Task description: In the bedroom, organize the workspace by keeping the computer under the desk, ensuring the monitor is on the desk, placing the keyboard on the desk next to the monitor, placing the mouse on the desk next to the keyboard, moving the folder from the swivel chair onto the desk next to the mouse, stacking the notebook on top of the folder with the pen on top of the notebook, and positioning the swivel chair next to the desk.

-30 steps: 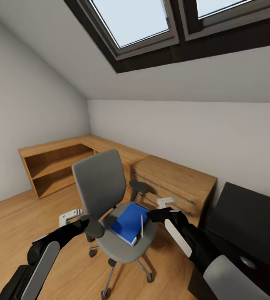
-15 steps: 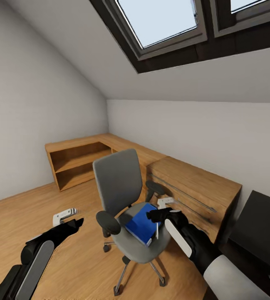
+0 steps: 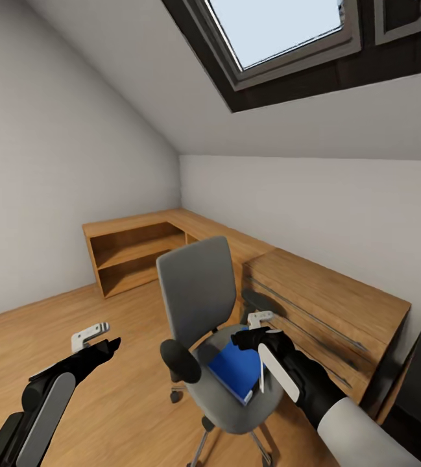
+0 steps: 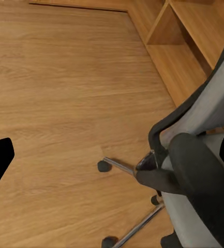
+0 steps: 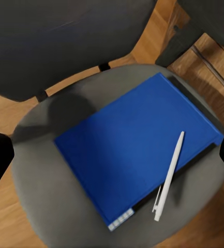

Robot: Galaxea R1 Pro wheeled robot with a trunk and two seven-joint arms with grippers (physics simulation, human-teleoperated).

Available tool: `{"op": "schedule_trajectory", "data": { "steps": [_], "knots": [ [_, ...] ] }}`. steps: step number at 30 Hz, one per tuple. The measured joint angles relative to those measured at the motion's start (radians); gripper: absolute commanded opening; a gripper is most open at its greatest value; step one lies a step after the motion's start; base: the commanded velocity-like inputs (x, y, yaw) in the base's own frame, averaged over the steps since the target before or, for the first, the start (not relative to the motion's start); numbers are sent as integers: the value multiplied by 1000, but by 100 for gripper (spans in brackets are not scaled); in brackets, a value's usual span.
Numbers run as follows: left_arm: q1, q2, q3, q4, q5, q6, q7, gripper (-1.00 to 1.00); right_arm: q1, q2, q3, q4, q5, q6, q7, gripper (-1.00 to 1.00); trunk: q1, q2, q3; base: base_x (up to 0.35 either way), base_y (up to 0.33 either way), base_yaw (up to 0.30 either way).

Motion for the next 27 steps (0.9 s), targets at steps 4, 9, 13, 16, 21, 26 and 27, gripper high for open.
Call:
{"op": "schedule_trajectory", "data": {
  "steps": [4,9,13,16,21,26,27],
  "knots": [
    [0,0,1,0,0,0,0,100,0,0,0,6,2,-9,0,100,0,0,0,51,4,3],
    [0,0,1,0,0,-2,0,100,0,-1,-2,25,2,-13,0,100,0,0,0,193,1,1],
    [0,0,1,0,0,-2,-1,100,0,-3,-3,41,3,-15,0,100,0,0,0,278,0,0],
    [0,0,1,0,0,-1,-1,100,0,-2,-4,51,3,-16,-2,100,0,0,0,196,0,0],
    [0,0,2,0,0,0,-1,100,-1,2,-7,106,2,-19,-5,100,0,0,0,76,0,0],
    [0,0,2,-1,1,0,-2,100,-4,4,-14,201,0,-67,-6,100,0,0,0,19,0,0],
    [0,0,2,-1,1,0,-2,100,-4,5,-15,214,-1,-78,-7,100,0,0,0,8,0,0]
  ]
}}
